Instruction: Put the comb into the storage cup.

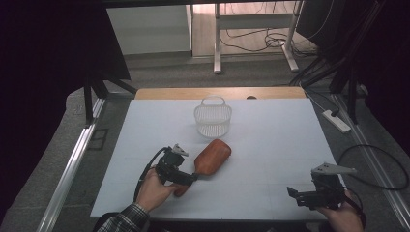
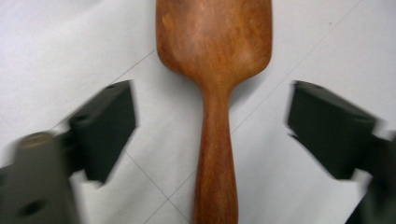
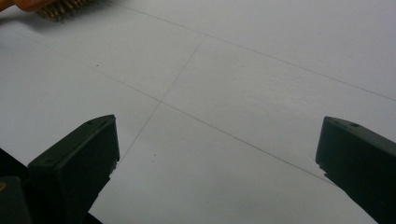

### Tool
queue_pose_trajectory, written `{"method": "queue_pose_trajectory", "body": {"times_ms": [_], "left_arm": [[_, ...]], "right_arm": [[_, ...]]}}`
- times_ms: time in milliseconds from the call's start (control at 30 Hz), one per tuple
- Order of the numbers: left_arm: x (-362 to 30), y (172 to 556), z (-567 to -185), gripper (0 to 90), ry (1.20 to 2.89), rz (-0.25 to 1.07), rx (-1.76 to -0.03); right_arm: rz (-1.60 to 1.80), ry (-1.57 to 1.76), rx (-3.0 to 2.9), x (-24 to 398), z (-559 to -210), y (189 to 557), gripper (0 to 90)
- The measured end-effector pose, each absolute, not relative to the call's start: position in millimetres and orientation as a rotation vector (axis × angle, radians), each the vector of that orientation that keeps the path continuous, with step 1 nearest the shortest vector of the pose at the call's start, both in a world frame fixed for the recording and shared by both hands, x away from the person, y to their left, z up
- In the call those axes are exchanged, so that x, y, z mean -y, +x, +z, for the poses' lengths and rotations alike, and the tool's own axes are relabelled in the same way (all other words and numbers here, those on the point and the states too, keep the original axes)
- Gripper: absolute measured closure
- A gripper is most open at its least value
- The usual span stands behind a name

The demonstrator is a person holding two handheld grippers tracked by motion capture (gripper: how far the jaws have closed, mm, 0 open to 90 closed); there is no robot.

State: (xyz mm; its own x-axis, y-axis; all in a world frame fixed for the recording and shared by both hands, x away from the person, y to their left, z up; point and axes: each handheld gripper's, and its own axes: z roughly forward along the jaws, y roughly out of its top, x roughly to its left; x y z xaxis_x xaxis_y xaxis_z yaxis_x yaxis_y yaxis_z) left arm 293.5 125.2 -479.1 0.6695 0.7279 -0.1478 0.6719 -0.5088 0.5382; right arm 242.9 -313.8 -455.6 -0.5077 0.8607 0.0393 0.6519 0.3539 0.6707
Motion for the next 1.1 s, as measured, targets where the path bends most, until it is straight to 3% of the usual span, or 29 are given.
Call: {"method": "queue_pose_trajectory", "body": {"times_ms": [167, 1100], "left_arm": [[-124.4, 295.0, -481.6, 0.0, 2.338, 0.136, -1.072], [-101.8, 304.2, -515.2, 0.0, 2.438, 0.072, -1.073]], "right_arm": [[0.915, 1.339, -2.304, 313.8, -455.7, 243.1, 0.0], [0.907, 1.335, -2.32, 313.1, -456.4, 244.1, 0.0]]}}
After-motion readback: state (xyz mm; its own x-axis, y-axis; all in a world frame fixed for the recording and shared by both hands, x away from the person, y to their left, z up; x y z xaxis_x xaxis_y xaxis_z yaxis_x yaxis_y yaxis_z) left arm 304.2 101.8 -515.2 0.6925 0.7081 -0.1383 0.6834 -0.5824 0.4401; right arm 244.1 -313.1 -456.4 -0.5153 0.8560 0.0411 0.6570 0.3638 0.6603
